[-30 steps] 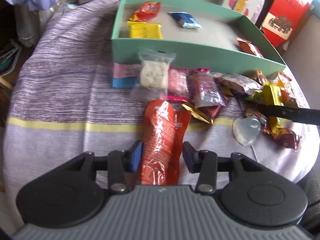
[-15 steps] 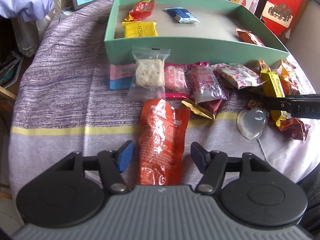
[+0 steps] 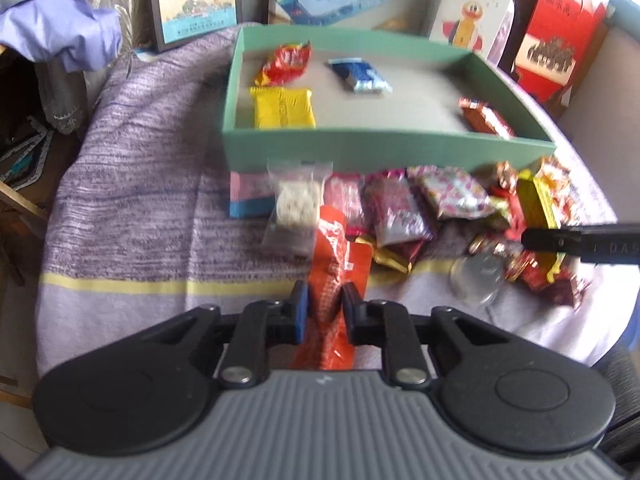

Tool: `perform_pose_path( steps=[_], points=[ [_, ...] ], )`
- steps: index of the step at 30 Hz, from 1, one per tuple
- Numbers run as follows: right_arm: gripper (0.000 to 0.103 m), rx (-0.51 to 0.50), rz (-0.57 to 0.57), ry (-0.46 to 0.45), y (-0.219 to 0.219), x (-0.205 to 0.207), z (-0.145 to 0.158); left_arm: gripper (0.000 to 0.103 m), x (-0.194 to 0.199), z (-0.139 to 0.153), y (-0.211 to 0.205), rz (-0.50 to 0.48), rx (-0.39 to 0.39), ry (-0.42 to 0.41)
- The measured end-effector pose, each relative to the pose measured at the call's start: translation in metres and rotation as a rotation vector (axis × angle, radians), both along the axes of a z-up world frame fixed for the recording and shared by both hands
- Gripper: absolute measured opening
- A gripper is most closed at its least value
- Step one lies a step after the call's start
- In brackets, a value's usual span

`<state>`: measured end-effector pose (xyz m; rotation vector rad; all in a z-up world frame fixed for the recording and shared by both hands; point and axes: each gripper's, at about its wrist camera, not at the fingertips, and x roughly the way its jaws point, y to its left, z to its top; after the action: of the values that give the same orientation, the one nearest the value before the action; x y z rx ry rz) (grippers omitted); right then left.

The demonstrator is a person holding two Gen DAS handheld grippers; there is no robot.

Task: Organize snacks
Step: 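Grasp the orange-red pouch with the left tool while the right tool grasps the yellow biscuit pack, then lower both packs into the green box and open both tools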

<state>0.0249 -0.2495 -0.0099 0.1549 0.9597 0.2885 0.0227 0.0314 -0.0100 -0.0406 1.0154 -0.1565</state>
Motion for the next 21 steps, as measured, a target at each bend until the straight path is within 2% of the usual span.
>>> perform_pose_path(
  steps=[7,11,16,21],
  points=[
    [0.047,0.077,-0.004,0.003,-0.009,-0.004,0.017,0.018,-0.001,0.019,0.001,-0.008,-0.056,-0.023],
    [0.047,0.115,-0.019,-0.011,-0.016,0.012,0.031,0.018,0.011,0.034,-0.006,-0.022,-0.083,-0.046],
    [0.047,0.124,-0.065,-0.061,-0.027,0.055,0.056,0.018,0.054,0.063,-0.014,-0.027,-0.081,-0.13],
    [0.047,0.122,-0.097,-0.047,-0.031,0.114,0.063,0.018,0.117,0.079,-0.022,-0.004,-0.124,-0.162]
  ],
)
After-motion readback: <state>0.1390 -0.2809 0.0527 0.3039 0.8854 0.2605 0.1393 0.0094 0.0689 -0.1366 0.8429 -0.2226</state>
